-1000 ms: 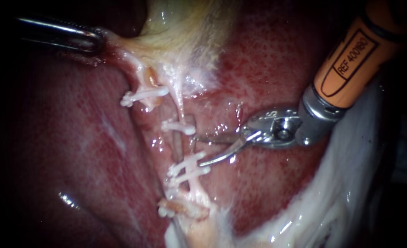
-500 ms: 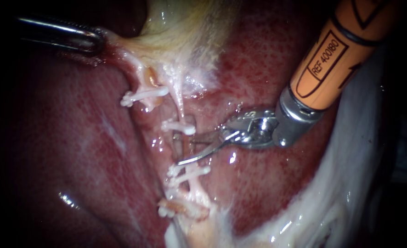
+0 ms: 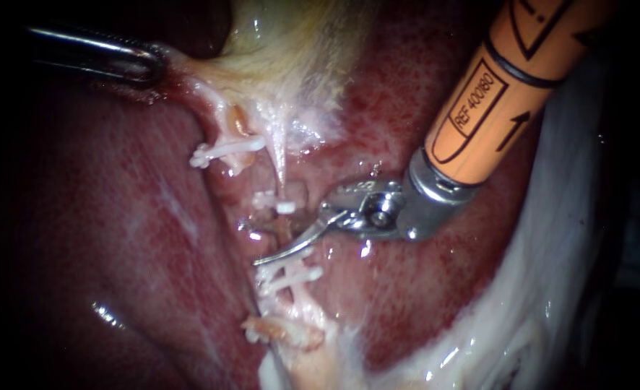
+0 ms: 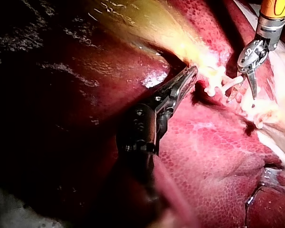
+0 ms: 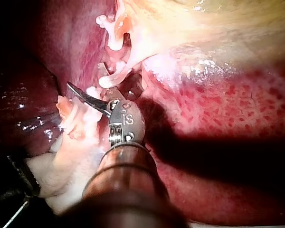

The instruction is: Go to the cutting position right tube

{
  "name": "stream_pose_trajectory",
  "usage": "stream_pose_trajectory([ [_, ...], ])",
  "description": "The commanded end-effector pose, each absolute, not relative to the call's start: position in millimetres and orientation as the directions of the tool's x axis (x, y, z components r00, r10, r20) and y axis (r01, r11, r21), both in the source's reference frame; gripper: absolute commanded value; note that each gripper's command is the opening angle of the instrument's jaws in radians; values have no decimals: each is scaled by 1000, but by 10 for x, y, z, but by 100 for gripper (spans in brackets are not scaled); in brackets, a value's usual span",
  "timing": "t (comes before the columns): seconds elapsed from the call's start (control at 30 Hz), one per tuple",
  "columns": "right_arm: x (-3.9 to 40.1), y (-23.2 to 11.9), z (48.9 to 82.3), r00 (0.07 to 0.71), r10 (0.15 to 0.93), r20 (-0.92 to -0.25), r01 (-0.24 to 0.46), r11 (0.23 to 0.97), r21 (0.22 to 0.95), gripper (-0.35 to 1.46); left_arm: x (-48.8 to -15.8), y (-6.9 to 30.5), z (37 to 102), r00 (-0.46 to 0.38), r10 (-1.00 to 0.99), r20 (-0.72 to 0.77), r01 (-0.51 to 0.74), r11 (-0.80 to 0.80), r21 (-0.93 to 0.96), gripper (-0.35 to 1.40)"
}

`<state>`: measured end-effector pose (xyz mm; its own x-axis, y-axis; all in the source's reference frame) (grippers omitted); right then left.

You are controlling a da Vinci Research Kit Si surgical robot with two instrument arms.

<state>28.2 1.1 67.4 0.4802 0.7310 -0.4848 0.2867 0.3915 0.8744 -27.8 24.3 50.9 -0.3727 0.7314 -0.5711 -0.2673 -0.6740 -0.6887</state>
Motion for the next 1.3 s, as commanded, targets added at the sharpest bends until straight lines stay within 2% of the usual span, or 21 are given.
stream_pose_trajectory([
  [0.03,284,11,674,476,733,-485,289,391,874,138,-278,243,509,-373,732,-571,-268,-674,-689,-35],
  [0.27,298,12,677,450,749,-486,285,396,873,131,-279,243,509,-373,732,-571,-268,-674,-688,-35],
  [0.53,300,11,678,449,750,-486,282,397,873,126,-278,243,509,-373,732,-571,-268,-674,-688,-35],
  [1.0,304,4,636,436,760,-482,307,378,874,130,-278,243,509,-373,731,-571,-268,-674,-688,-35],
  [1.3,305,5,632,434,762,-481,309,375,874,130,-278,243,509,-373,731,-571,-268,-674,-689,-35],
])
